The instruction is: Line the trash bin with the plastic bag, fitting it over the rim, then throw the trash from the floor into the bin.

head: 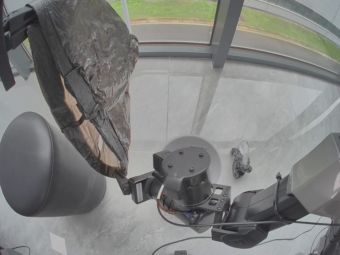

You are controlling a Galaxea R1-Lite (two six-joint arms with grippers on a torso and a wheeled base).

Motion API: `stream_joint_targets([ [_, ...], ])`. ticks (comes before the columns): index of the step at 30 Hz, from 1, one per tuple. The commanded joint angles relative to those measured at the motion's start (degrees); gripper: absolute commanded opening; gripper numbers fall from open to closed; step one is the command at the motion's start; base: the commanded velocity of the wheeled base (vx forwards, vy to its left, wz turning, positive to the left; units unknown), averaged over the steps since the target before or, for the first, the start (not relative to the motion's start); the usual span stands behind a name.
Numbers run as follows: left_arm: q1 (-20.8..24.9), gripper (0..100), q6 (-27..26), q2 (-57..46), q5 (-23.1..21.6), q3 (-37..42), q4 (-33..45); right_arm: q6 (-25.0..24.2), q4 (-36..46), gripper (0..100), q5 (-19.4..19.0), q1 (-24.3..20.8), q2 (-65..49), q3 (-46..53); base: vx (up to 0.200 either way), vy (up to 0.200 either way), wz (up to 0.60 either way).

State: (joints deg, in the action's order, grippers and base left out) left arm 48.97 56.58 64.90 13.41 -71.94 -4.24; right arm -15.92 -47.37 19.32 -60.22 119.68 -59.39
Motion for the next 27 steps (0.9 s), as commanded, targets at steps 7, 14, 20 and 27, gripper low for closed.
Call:
stream_joint_targets([
  [7, 1.66, 0, 0.38, -2.32, -0.93, 1.18, -0.06, 6.69, -7.47, 100, 4.85, -2.09, 0.91, -0.37, 0.0, 0.0, 0.0],
  [14, 1.66, 0, 0.38, -2.85, -0.93, 1.1, -0.06, 8.19, -10.2, 100, 7.84, -2.09, 2.93, -0.9, 0.0, 0.0, 0.0],
  [20, 1.66, 0, 0.38, -2.94, -1.02, 1.1, -0.06, 8.19, -10.28, 100, 7.92, -2.01, 4.25, -1.16, 0.0, 0.0, 0.0],
  [27, 1.66, 0, 0.38, -2.94, -1.02, 1.18, 0.02, 8.27, -10.37, 0, 8.01, -1.83, 4.16, -1.16, 0.0, 0.0, 0.0],
])
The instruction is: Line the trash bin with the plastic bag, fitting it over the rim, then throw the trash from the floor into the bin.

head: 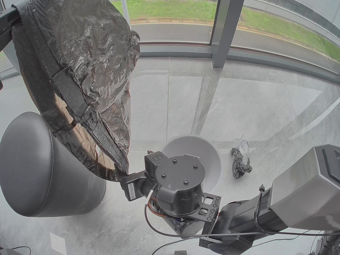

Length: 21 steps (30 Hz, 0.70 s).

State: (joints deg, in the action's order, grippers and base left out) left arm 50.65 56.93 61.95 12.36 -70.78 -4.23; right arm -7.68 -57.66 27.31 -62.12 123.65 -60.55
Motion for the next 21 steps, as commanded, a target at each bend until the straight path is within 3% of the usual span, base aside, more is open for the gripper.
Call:
stream_joint_targets([
  [1, 0.06, 0, 0.02, 0.01, 0.03, 0.03, 0.01, -0.05, -0.17, 0, -0.06, 0.16, 0.01, -0.01, 0.0, 0.0, 0.0],
  [18, -0.99, 0, -0.15, 0.45, -0.06, 1.61, -0.08, 0.65, -2.54, 0, -0.06, 0.51, -4.03, 1.84, 0.0, 0.0, 0.0],
  [21, -3.19, 0, -0.15, 0.27, -3.22, 6.71, -0.6, 0.21, 0.09, 0, -0.85, 3.32, -9.39, 4.48, 0.0, 0.0, 0.0],
])
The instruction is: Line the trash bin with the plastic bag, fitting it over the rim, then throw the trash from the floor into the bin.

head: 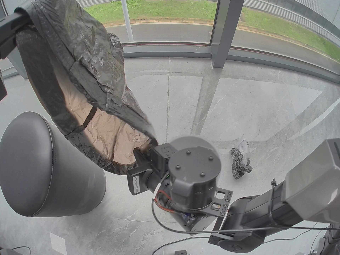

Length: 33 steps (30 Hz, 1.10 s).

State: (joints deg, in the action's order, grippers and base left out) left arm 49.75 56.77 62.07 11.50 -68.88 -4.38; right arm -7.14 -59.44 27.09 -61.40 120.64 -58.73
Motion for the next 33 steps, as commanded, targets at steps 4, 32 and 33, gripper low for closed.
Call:
stream_joint_targets([
  [4, -7.56, 0, 0.18, 1.12, -7.8, 11.13, -1.25, -6.57, 7.94, 0, -3.44, 5.77, -13.15, 4.51, 0.0, 0.0, 0.0],
  [32, -10.11, 0, 0.88, 7.62, -36.54, 25.9, -11.0, -21.07, 83.17, 0, -35.88, 18.16, -25.98, -17.29, 0.0, 0.0, 0.0],
  [33, -10.11, 0, 0.88, 8.33, -37.78, 26.07, -11.36, -20.98, 84.58, 0, -35.96, 18.34, -25.89, -17.99, 0.0, 0.0, 0.0],
])
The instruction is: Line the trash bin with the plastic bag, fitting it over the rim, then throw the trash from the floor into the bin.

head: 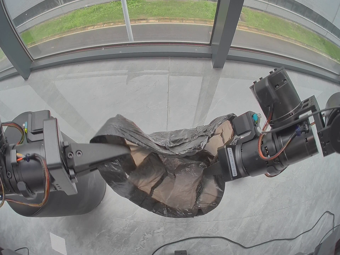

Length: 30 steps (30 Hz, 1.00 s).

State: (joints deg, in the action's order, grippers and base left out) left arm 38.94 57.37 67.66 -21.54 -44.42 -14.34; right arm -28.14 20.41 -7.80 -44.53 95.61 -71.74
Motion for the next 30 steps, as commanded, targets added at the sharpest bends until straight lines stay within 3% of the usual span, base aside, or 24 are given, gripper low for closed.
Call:
stream_joint_targets([
  [1, 0.7, 0, 0.29, 3.45, -5.62, 1.8, -1.66, 0.1, 7.19, 0, -1.07, 1.73, -0.69, -6.13, 0.0, 0.0, 0.0],
  [5, 0.7, 0, -0.15, 5.64, -8.87, 4.7, -4.03, 0.36, 14.75, 0, -3.71, 2.7, -0.6, -8.94, 0.0, 0.0, 0.0],
  [14, 0.7, 0, -0.06, 11.0, -12.74, 9.62, -14.93, 3.97, 24.15, 0, -3.71, 6.3, -0.78, -12.02, 0.0, 0.0, 0.0],
  [24, 2.28, 0, -4.55, 16.63, -12.82, 9.09, -15.37, 6.6, 25.12, 0, -4.06, 9.46, -0.43, -11.49, 0.0, 0.0, 0.0],
  [30, 0.35, 0, -4.72, 22.96, -12.82, 9.09, -21.52, 8.1, 21.87, 0, -4.06, 10.87, 5.46, -11.58, 0.0, 0.0, 0.0],
])
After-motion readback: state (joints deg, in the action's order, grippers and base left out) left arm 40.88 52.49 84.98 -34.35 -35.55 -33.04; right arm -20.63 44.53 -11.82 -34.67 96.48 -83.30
